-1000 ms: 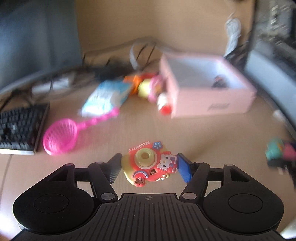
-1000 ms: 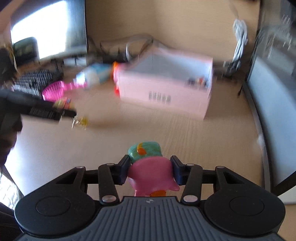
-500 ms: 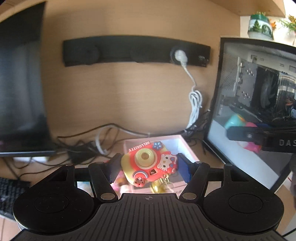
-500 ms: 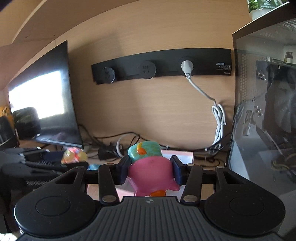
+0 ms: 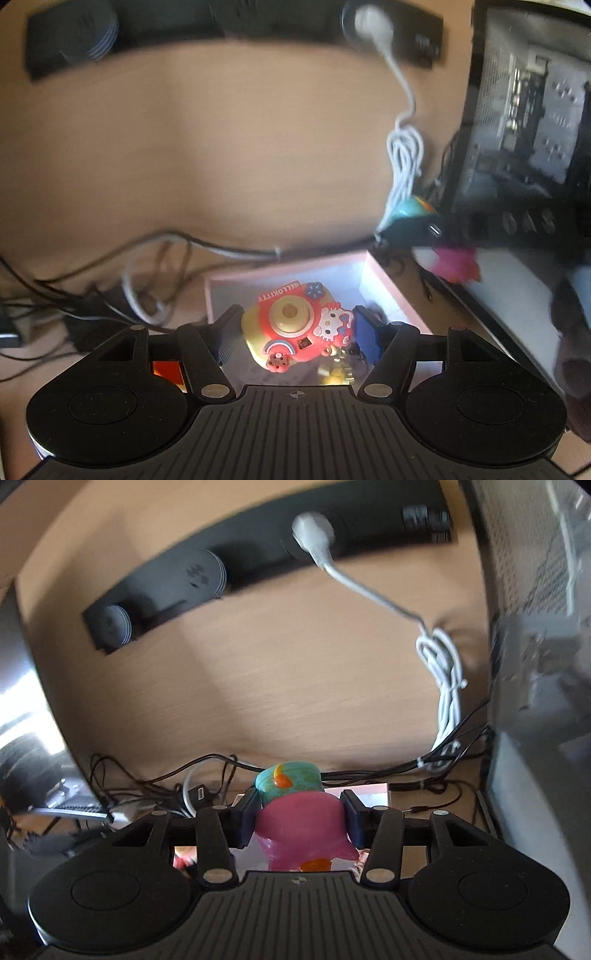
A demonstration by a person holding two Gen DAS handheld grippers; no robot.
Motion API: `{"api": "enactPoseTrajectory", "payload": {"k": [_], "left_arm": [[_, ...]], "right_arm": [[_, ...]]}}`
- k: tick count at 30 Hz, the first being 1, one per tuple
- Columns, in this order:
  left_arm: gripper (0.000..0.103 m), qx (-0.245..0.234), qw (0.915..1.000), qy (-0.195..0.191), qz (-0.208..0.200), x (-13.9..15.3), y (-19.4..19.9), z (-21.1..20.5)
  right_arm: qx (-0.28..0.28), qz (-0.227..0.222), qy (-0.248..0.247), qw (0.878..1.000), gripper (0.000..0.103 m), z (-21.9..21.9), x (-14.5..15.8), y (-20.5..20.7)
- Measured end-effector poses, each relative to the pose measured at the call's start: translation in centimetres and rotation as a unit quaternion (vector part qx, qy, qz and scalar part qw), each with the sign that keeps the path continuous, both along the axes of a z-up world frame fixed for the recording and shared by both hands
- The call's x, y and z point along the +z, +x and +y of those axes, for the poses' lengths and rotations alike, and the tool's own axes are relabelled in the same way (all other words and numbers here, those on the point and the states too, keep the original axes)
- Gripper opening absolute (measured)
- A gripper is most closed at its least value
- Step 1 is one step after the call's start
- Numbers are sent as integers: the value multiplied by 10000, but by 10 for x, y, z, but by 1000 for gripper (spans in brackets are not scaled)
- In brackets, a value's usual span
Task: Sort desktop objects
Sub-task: 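Open both grippers to drop the pig and yellow keychain into the box, then move both grippers away from the box toward the blue tissue packet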
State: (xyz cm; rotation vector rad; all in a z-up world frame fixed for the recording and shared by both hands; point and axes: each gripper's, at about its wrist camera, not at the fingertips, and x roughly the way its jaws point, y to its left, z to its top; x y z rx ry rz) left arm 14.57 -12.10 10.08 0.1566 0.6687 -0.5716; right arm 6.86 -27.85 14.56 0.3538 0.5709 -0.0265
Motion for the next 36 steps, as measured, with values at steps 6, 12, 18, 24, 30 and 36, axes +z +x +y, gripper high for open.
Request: {"api": "enactPoseTrajectory", "payload": {"k": [6, 12, 18, 24, 30, 36], "left_arm": [[94, 4, 9999, 94, 117, -19, -5, 18], [100, 627, 9973, 59, 384, -36, -35, 67], [102, 1636, 9845, 447, 447, -48, -82, 122], [102, 2373, 9674, 628, 623, -58, -112, 178], [102, 2892, 9530, 615, 657, -53, -127, 221], [102, 3168, 9448, 441, 704, -50, -131, 245]], "right_arm": [[-54, 366, 12, 9993, 55, 4, -30, 26], [275, 628, -524, 9963, 58, 38, -49, 10], [901, 641, -1171, 9869, 58, 94, -59, -28], [1703, 554, -1504, 9723, 63, 161, -74, -55], [2388, 398, -1532, 9581, 61, 223, -77, -31], [2206, 212, -1495, 9636, 74, 268, -73, 57]]}}
